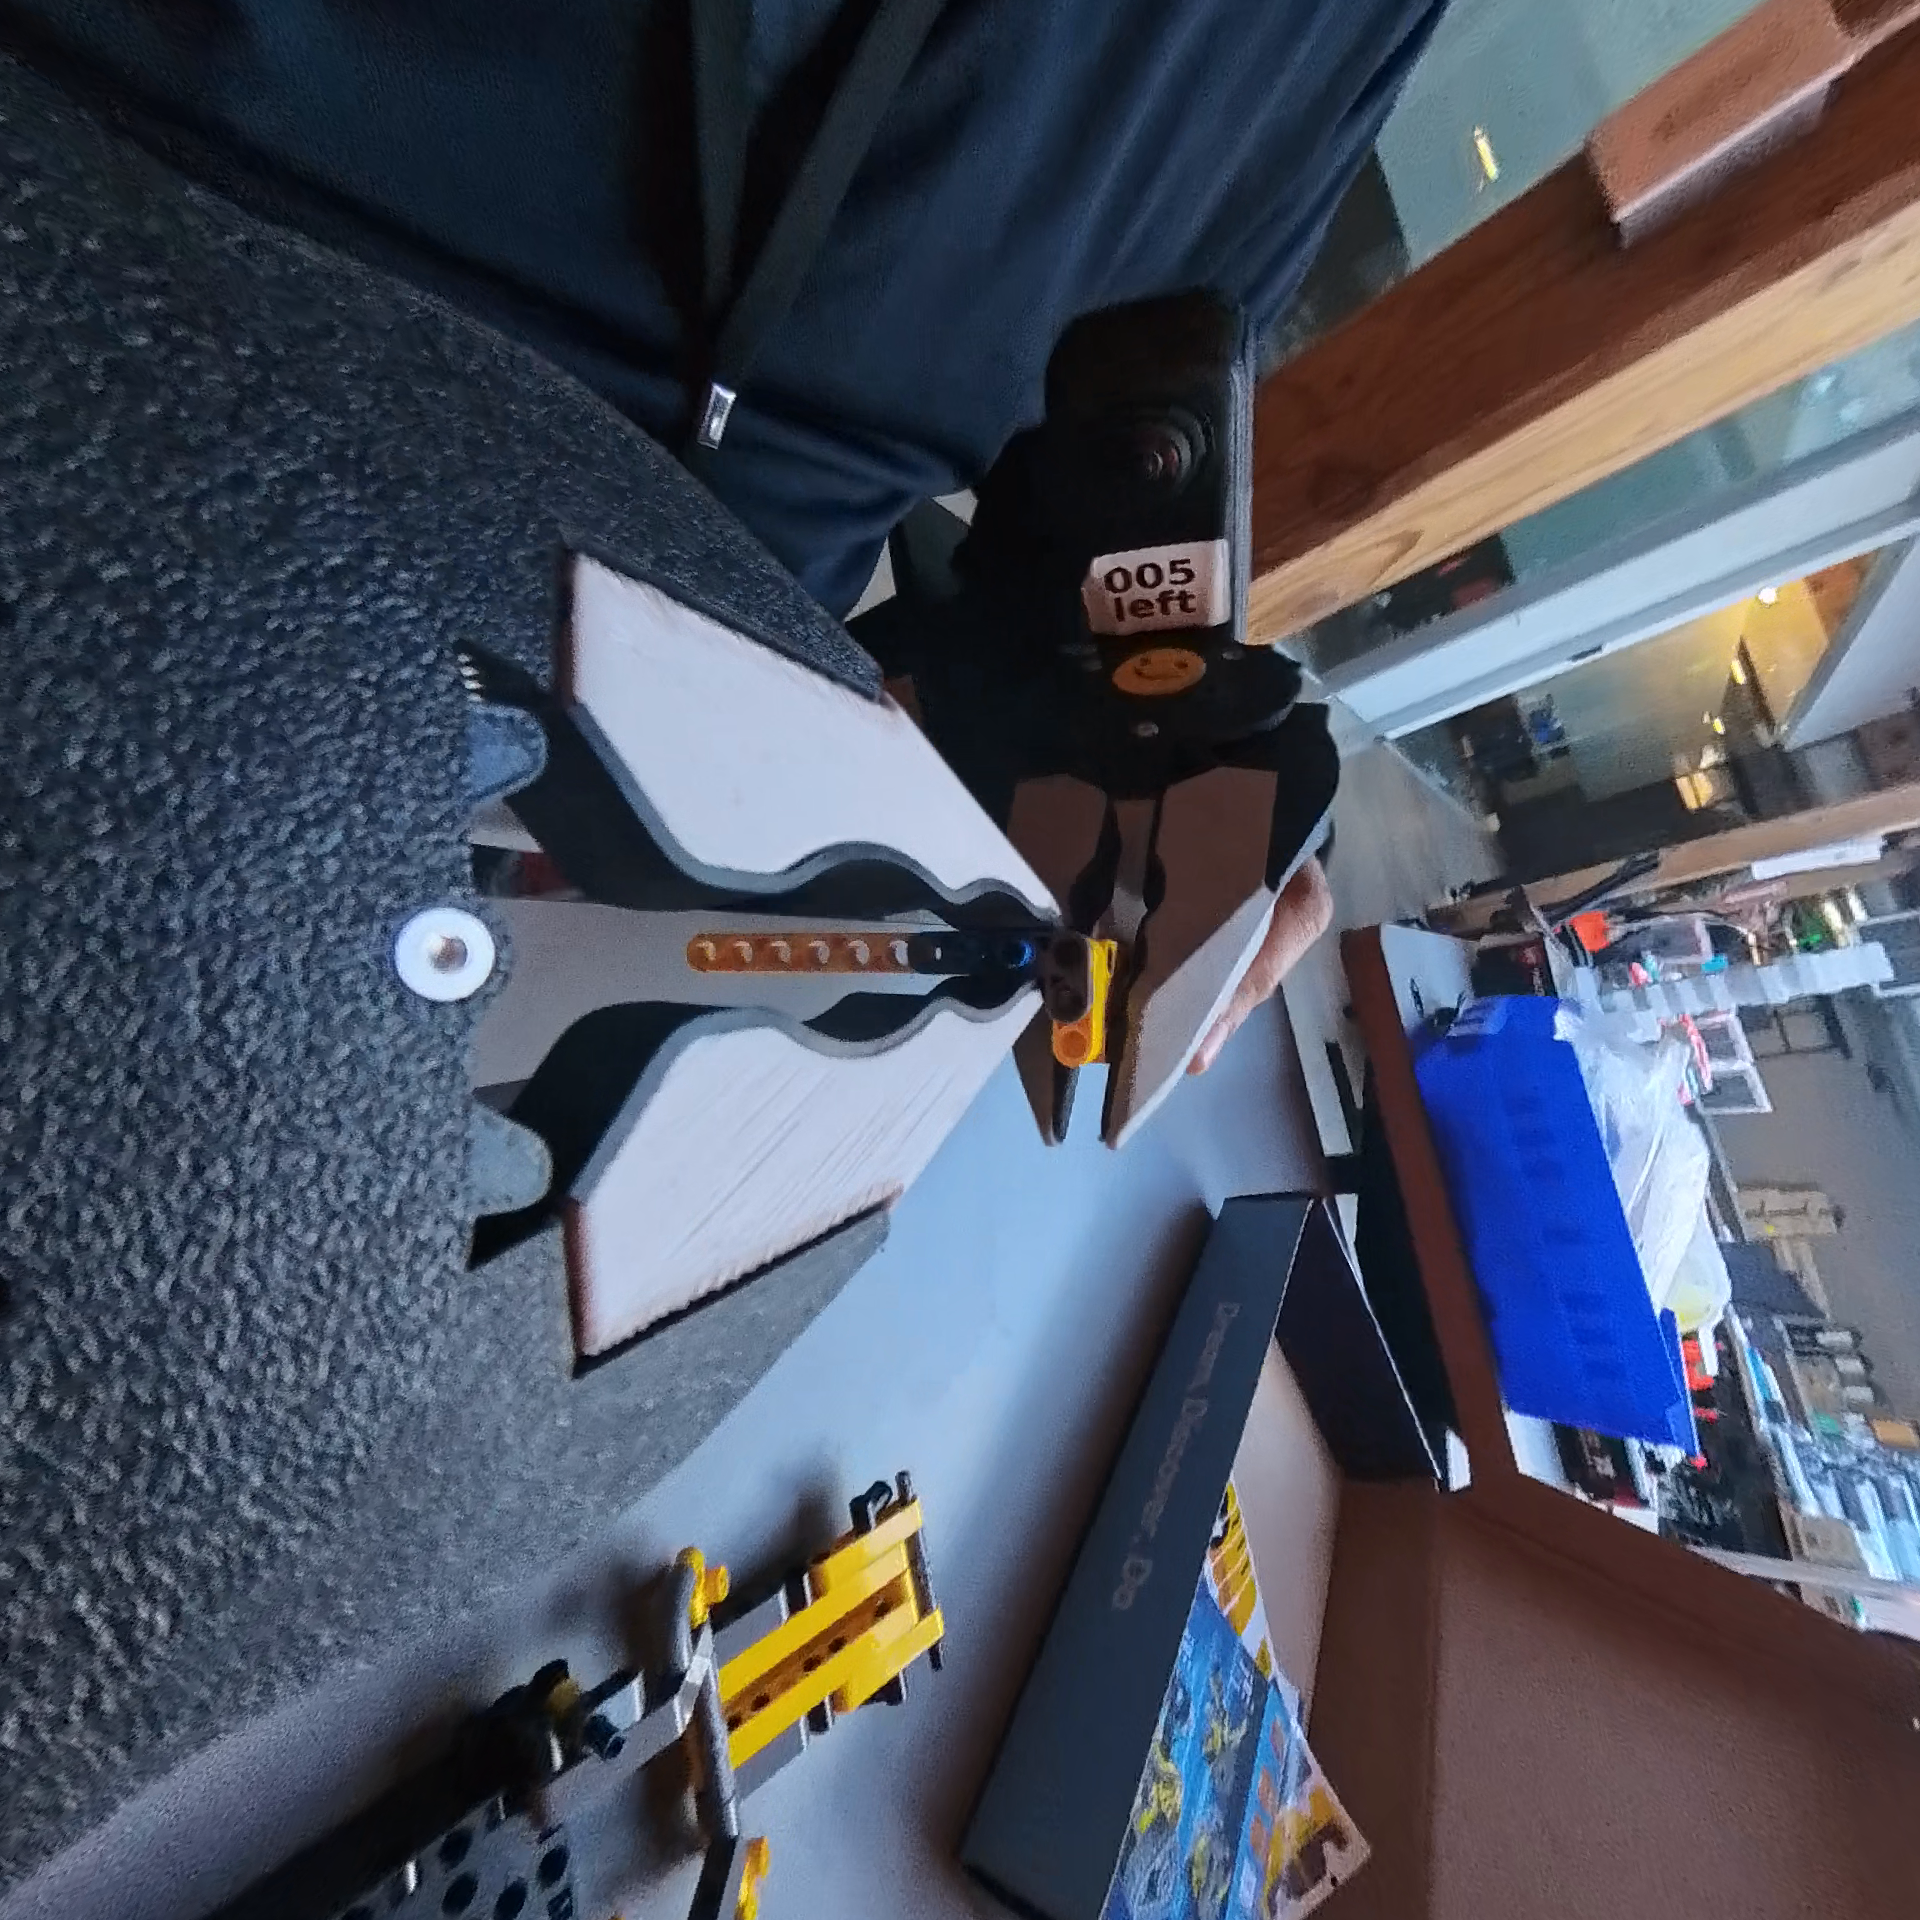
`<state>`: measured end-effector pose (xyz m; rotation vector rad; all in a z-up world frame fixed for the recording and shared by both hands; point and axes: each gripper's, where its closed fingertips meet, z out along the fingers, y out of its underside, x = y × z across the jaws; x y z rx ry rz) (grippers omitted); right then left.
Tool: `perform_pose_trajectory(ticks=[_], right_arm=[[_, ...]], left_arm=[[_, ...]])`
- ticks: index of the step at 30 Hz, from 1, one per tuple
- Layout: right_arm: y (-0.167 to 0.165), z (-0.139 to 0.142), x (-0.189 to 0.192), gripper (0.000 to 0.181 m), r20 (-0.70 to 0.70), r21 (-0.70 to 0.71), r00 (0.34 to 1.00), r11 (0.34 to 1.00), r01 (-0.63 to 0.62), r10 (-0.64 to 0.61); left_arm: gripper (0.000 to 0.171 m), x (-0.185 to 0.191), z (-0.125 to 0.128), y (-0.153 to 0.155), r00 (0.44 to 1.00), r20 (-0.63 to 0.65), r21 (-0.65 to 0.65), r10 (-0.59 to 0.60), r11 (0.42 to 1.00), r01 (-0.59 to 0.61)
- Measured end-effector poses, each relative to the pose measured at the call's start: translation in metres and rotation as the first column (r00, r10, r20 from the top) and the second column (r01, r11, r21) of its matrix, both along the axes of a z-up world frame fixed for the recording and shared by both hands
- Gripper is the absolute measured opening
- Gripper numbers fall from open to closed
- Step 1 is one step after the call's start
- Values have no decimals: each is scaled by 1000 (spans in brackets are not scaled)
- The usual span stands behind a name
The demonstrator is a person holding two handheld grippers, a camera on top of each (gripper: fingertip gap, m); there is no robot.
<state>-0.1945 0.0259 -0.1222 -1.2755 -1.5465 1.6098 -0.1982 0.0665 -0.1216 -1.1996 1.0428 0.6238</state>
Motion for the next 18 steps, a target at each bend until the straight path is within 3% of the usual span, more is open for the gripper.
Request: perform_pose_trajectory(ticks=[2,5,6,8,11,14,18], right_arm=[[11,9,7,3,-27,-10,999,999,33,-33],[90,55,67,2,-162,-165,964,969,185,-212],[102,58,81,3,-157,-150,959,965,214,-237],[97,61,84,3,-143,-99,967,976,196,-209],[64,46,60,4,-74,30,992,994,106,-104],[52,13,42,3,57,93,994,992,87,-92],[49,-43,32,4,279,182,955,982,46,-96]], left_arm=[[6,-19,0,2,998,-7,-18,55,998,-55],[6,-86,13,1,971,205,-113,127,988,-105],[6,-90,16,-1,968,219,-125,119,988,-93],[6,-75,15,3,972,221,-130,84,990,-56],[6,-51,-26,20,991,99,-298,92,953,-58],[6,-42,-79,21,993,32,-523,110,849,-78],[6,-36,-76,22,993,78,-482,93,875,-45]])
